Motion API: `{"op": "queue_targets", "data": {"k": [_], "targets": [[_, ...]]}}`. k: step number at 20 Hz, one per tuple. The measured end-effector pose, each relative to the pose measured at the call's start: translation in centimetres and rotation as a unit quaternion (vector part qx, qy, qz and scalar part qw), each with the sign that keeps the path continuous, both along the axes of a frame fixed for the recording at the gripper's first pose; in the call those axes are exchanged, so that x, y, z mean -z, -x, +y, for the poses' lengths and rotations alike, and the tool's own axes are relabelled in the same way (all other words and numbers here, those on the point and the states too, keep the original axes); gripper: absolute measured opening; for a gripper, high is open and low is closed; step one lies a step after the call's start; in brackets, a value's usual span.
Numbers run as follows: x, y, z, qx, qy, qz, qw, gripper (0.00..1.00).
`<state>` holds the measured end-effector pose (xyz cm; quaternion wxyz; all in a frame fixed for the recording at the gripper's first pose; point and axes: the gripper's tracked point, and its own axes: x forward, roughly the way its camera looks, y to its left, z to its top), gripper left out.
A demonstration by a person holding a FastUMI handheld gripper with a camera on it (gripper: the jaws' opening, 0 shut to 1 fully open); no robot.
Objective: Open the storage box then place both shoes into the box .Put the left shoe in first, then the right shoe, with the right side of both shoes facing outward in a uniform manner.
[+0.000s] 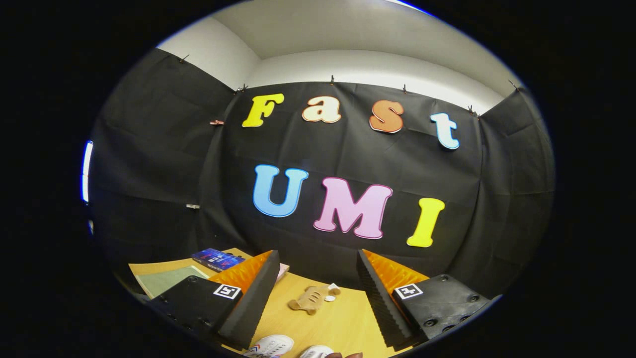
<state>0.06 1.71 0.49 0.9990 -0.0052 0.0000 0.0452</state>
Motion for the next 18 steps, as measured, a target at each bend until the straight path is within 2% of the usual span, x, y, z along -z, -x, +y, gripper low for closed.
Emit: {"op": "queue_targets", "data": {"k": [8,10,12,15,18], "targets": [[1.1,-0.5,0.9,-0.012,0.012,0.016,1.000,0.97],[1.6,-0.6,2.5,-0.043,-0.002,0.020,0.999,0.97],[2.1,-0.4,5.4,-0.105,-0.046,0.034,0.993,0.97],[3.6,0.3,8.2,-0.191,-0.151,0.089,0.966,0.97],[5.8,0.6,10.8,-0.257,-0.233,0.158,0.924,0.98]]}}
